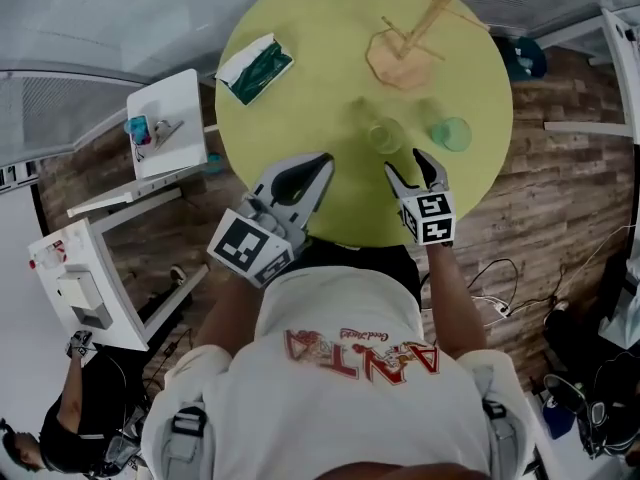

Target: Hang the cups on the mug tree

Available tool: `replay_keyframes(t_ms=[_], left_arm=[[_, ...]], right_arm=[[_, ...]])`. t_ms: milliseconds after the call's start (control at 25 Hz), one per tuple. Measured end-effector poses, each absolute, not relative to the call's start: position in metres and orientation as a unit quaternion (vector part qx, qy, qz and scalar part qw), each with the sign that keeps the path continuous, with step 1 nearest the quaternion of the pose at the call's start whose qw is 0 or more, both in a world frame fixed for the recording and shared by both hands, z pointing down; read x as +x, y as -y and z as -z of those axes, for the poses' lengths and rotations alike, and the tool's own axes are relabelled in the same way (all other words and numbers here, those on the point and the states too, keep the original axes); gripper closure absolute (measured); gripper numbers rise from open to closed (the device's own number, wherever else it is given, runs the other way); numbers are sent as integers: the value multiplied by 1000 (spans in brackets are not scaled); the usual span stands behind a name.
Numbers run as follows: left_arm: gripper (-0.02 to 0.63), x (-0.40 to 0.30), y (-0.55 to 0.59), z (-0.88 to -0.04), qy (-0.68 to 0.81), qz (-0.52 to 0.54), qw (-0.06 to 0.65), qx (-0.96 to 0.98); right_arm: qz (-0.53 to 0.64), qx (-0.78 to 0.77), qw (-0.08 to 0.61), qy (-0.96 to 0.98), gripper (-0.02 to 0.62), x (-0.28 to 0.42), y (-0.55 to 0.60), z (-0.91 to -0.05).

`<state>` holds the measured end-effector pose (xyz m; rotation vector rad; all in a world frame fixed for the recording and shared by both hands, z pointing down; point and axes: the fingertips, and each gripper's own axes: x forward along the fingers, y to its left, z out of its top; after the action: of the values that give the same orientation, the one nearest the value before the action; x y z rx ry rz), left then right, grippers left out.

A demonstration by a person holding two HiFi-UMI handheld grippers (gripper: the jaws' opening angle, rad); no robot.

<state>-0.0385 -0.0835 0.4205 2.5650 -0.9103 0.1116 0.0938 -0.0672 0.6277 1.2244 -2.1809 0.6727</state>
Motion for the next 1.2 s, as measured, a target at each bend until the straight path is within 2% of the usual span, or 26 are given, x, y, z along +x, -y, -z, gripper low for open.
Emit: replay_keyframes(t_ms=[120, 440, 760, 880, 1200], left_arm=[[597, -35, 79, -426, 336, -51, 210, 917], [597, -52, 79, -442, 374, -54, 232, 896], [597, -72, 86, -452, 393, -54, 248, 884], [597, -77, 89, -453, 395, -55, 250, 882], [597, -88, 95, -452, 395, -54, 249, 883]], right_arm=[[-245, 432, 298, 815, 318, 84, 77, -653], [-232, 406, 336, 818, 307, 59, 100, -687], [-215, 416, 328, 820, 301, 45, 119, -690], [-221, 416, 327, 819, 264, 38, 129, -694], [-209, 433, 315, 818, 258, 35, 140, -683]])
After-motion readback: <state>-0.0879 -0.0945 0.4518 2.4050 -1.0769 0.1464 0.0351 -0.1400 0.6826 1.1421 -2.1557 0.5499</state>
